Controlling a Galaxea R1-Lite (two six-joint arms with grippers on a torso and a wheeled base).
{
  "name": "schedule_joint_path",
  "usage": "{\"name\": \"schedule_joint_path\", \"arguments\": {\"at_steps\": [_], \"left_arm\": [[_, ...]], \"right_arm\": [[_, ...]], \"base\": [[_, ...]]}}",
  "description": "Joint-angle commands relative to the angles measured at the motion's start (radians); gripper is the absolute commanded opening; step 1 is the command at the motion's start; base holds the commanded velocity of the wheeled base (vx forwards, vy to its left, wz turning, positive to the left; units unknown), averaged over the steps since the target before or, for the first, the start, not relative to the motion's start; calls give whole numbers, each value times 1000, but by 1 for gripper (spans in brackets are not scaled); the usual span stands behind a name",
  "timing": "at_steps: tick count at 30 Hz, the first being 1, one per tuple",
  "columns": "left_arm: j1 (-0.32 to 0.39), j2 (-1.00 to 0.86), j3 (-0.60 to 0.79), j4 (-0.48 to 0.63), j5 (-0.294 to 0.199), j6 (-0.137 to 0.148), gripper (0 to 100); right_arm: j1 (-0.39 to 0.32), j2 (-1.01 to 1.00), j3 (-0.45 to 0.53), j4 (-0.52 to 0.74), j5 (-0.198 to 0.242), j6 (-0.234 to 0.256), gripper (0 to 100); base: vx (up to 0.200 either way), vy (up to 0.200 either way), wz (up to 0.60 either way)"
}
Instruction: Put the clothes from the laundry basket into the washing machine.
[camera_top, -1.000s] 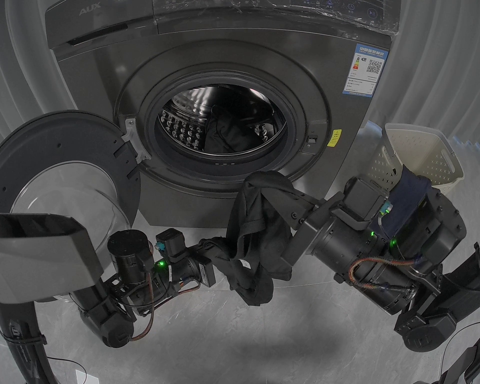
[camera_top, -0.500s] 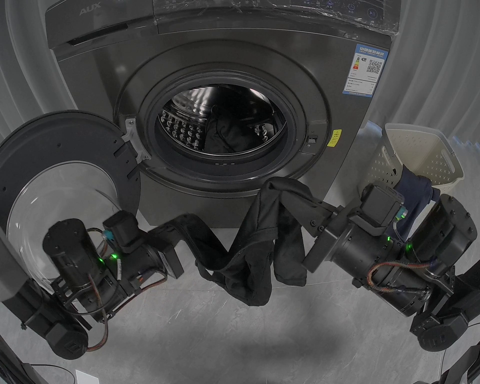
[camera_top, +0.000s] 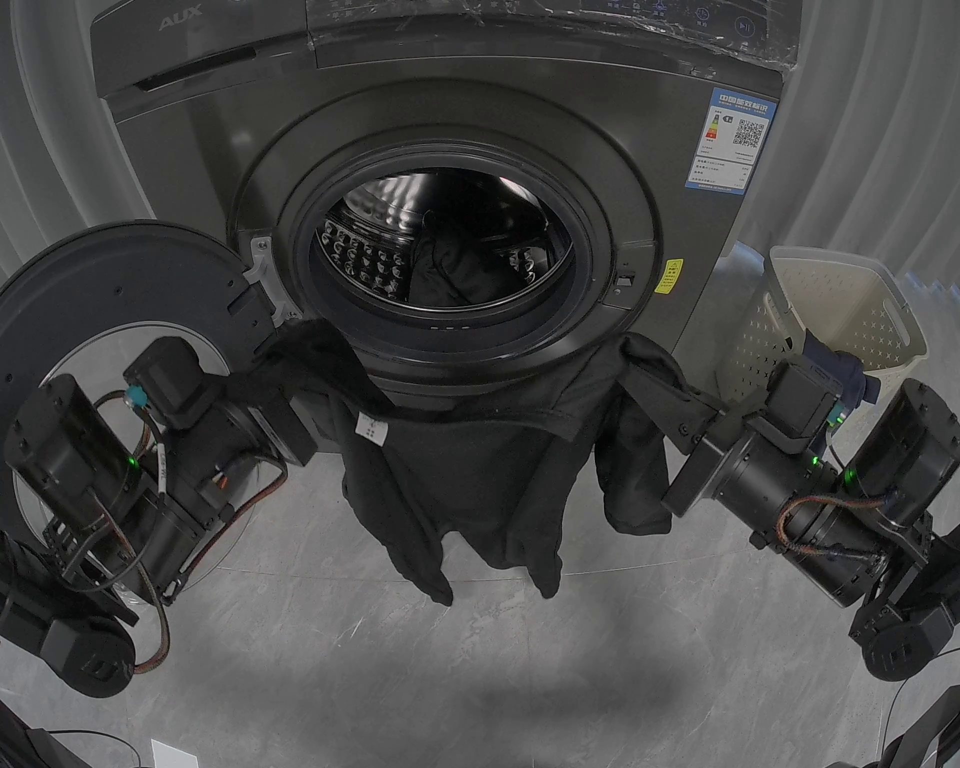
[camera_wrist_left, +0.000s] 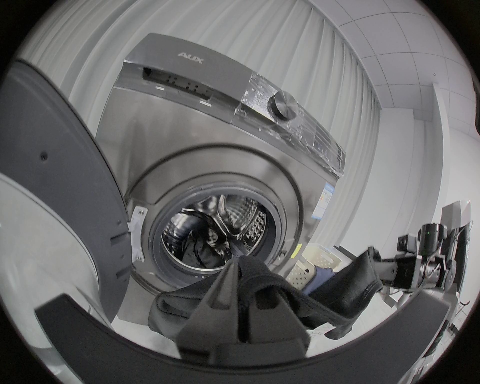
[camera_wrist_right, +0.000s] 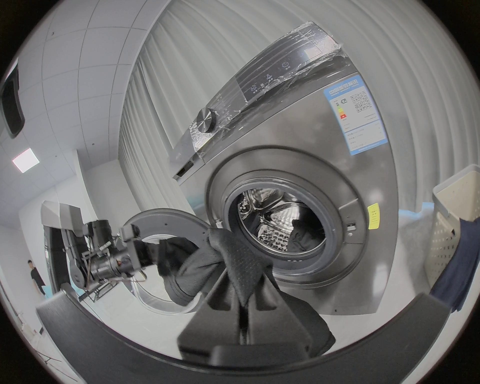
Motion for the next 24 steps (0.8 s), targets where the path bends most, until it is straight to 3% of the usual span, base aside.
{"name": "schedule_joint_path", "arguments": {"at_steps": [1, 3, 9, 24], "left_arm": [[10, -33, -38, 15, 3, 0, 0], [10, -50, -63, 35, 3, 0, 0], [10, -72, -64, 70, -8, 2, 0], [2, -70, -99, 113, -11, 2, 0]], "right_arm": [[-38, -5, 15, 3, 0, -11, 0], [-99, 0, 2, 20, -1, -14, 0], [-161, -5, -35, 12, 16, -14, 0], [-155, -31, -47, 14, 17, -14, 0]], "base": [[0, 0, 0], [0, 0, 0], [0, 0, 0], [0, 0, 0]]}}
